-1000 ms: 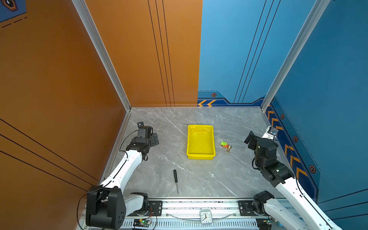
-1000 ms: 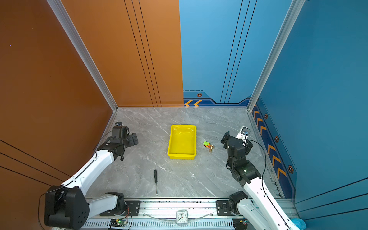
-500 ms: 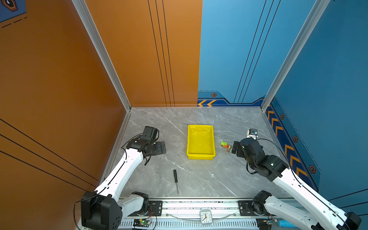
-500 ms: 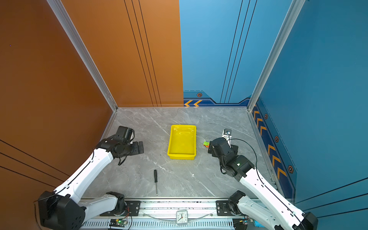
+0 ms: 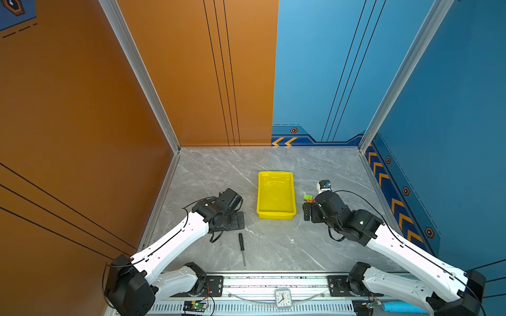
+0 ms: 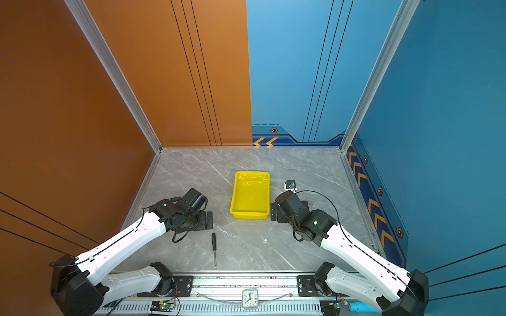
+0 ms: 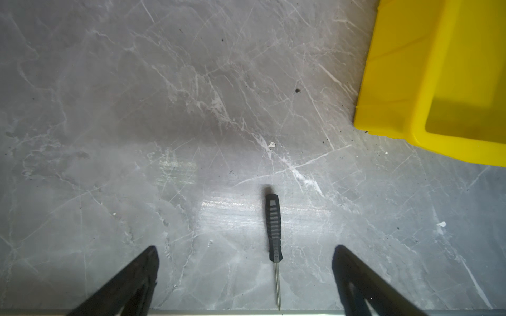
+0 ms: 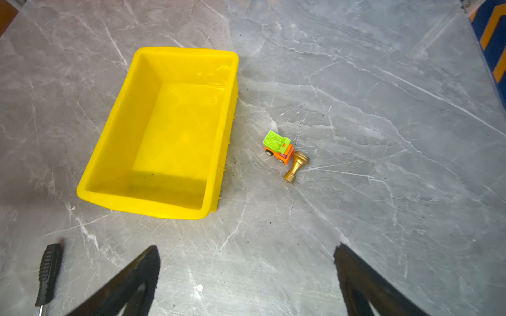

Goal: Put the screwdriver in the bin
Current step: Pick up the screwdriver from the bottom-center of the table.

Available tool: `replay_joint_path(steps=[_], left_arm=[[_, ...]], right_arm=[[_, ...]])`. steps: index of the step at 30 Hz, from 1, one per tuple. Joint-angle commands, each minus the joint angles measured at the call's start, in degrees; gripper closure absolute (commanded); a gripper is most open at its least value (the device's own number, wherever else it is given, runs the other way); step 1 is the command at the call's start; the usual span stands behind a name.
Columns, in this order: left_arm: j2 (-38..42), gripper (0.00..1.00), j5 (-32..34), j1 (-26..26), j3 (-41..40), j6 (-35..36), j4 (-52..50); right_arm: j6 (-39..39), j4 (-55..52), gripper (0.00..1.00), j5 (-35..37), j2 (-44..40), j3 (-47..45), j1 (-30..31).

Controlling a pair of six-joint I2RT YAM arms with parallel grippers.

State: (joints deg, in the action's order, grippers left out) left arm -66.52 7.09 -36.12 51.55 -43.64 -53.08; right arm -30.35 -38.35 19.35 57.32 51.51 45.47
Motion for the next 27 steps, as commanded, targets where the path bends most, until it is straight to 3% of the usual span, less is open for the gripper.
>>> replay_joint_path(steps=[1,5,11,16,27], left_arm=[[-0.82,0.03,0.64,-1.56,-2.81,-5.81,2.27],[-2.37,0.04,-1.50,-2.79,-5.64,-8.38,6.74],[-5.66,0.04,-2.31,-4.05,-6.69,-8.78,8.68],[-7.65,0.04,-3.54,-4.68,-7.91,-9.34,10.27],[-12.33,0.13,-2.47,-6.31,-8.54,-11.13,12.71]], right_arm=[[5.18,3.64,0.00,-4.55,0.51,1.45,2.53],[11.55,10.17,0.00,-11.34,-0.59,-0.75,6.97],[20.24,14.67,0.00,-15.31,-0.29,-2.14,15.12],[20.70,22.96,0.00,-18.48,-2.12,-6.87,19.03],[16.59,33.21,0.00,-14.68,-1.91,-14.06,25.37]])
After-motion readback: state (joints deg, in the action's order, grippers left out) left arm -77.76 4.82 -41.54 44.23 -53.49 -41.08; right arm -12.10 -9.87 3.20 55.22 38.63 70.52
